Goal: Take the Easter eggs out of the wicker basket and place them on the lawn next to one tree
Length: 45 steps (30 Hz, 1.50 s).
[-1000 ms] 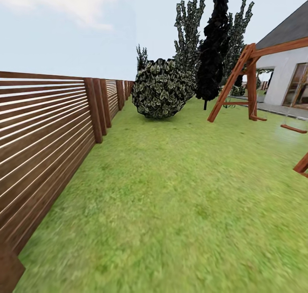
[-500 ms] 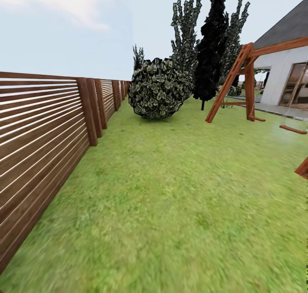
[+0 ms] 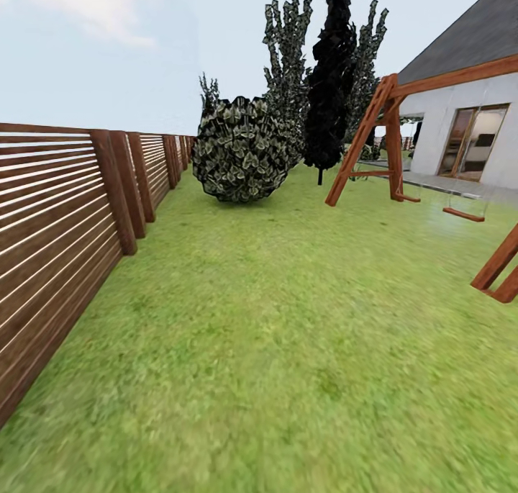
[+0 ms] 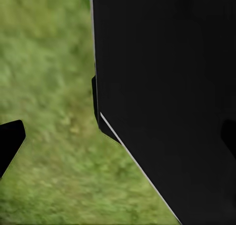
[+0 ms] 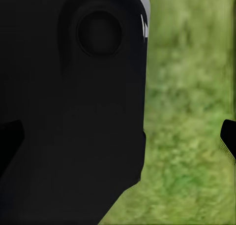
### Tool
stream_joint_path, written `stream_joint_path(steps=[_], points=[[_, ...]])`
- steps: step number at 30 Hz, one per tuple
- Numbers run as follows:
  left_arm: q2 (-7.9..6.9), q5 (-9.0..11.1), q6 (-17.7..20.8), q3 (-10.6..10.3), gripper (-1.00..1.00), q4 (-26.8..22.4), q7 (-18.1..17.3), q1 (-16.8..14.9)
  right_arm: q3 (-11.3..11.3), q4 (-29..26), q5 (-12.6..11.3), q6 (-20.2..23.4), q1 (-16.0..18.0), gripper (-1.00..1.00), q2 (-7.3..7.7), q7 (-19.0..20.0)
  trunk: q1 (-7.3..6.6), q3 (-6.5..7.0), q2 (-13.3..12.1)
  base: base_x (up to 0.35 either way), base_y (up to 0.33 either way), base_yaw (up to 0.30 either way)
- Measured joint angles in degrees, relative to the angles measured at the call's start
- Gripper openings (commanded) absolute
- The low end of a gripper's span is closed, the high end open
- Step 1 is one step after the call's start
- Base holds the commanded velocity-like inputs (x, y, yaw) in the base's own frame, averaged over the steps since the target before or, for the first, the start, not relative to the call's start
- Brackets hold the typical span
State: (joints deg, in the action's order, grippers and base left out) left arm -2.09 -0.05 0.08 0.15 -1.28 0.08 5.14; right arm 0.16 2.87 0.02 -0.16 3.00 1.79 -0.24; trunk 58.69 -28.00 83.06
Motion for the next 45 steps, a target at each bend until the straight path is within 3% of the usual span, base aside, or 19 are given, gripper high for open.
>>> stream_joint_path(steps=[31,45], points=[[-0.01,0.1,0.0,0.0,1.0,-0.1,0.0,0.0,0.0,0.0,0.1,0.0,0.0,1.0,-0.03,0.0,0.0,0.0,0.0,0.334,0.0,-0.001],[-0.01,0.1,0.0,0.0,1.0,-0.1,0.0,0.0,0.0,0.0,0.1,0.0,0.0,1.0,-0.02,0.0,0.0,0.0,0.0,0.335,0.0,-0.099]])
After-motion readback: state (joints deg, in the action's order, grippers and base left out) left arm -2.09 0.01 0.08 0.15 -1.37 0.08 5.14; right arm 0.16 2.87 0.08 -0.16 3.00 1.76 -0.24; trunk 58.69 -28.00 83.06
